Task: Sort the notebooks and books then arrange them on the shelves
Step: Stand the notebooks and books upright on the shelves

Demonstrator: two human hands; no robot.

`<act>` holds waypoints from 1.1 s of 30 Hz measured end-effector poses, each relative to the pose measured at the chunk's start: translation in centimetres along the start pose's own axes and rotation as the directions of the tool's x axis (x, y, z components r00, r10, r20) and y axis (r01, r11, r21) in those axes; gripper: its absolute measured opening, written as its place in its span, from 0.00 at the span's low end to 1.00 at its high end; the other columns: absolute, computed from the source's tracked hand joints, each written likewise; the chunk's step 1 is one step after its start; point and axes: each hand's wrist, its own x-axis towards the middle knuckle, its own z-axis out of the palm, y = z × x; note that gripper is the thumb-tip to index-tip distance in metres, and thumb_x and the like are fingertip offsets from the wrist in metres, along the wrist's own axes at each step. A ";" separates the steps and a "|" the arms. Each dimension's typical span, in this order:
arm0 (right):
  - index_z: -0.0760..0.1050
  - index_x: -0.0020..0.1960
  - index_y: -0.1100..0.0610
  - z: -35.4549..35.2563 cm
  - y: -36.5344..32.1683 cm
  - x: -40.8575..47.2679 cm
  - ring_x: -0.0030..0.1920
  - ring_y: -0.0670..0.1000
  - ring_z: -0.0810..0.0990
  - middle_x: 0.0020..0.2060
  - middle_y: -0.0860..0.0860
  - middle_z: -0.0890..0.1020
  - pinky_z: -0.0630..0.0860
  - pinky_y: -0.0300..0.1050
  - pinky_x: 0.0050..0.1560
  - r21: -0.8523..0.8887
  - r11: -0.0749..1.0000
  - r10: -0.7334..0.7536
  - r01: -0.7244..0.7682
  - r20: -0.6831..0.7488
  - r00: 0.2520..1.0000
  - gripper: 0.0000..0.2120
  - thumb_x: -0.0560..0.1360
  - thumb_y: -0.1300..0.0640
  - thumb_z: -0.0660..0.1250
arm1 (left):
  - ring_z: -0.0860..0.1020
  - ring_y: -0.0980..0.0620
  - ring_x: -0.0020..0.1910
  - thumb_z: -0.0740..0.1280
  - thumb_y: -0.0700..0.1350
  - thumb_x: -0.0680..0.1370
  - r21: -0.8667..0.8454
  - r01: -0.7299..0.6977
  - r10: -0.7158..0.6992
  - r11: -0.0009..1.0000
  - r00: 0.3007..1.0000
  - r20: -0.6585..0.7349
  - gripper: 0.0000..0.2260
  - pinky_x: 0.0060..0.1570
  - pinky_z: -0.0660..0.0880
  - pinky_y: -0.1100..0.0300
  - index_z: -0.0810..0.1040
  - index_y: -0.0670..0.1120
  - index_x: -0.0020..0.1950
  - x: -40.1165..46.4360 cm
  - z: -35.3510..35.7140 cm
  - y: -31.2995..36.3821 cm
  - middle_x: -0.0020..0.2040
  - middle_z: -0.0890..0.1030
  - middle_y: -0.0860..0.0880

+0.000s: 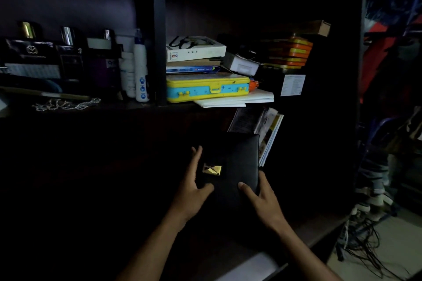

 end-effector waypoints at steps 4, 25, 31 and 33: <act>0.77 0.58 0.50 -0.3 -0.5 0.1 0.51 0.48 0.85 0.51 0.49 0.86 0.81 0.45 0.50 0.091 0.995 0.036 -0.037 0.012 0.999 0.14 0.77 0.44 0.71 | 0.76 0.53 0.61 0.70 0.47 0.79 -0.112 0.294 -0.301 0.949 0.953 -0.046 0.22 0.55 0.78 0.57 0.68 0.65 0.69 -0.5 -0.8 0.9 0.68 0.72 0.53; 0.72 0.70 0.45 0.5 0.5 0.3 0.65 0.40 0.75 0.63 0.39 0.77 0.74 0.47 0.65 -0.290 0.903 -0.293 0.318 0.128 0.948 0.16 0.83 0.46 0.59 | 0.84 0.48 0.52 0.67 0.35 0.73 -0.694 0.130 -0.245 0.708 0.967 -0.069 0.24 0.47 0.83 0.54 0.75 0.52 0.67 0.1 -1.6 2.0 0.57 0.83 0.47; 0.70 0.67 0.41 0.4 -0.5 0.1 0.61 0.39 0.78 0.59 0.38 0.80 0.78 0.44 0.61 -0.135 0.964 -0.234 0.231 -0.012 0.972 0.22 0.75 0.37 0.67 | 0.85 0.51 0.51 0.70 0.30 0.72 -0.567 0.068 -0.171 0.821 0.976 -0.131 0.38 0.47 0.83 0.57 0.65 0.56 0.77 0.4 1.7 3.1 0.63 0.81 0.51; 0.68 0.68 0.38 0.5 -0.2 0.5 0.64 0.37 0.75 0.63 0.35 0.77 0.74 0.39 0.63 -0.223 0.947 -0.232 0.232 0.028 0.972 0.29 0.71 0.33 0.70 | 0.85 0.52 0.46 0.69 0.31 0.77 -0.489 0.073 -0.183 0.869 0.966 -0.181 0.38 0.45 0.83 0.58 0.59 0.58 0.79 2.4 2.7 3.6 0.66 0.78 0.48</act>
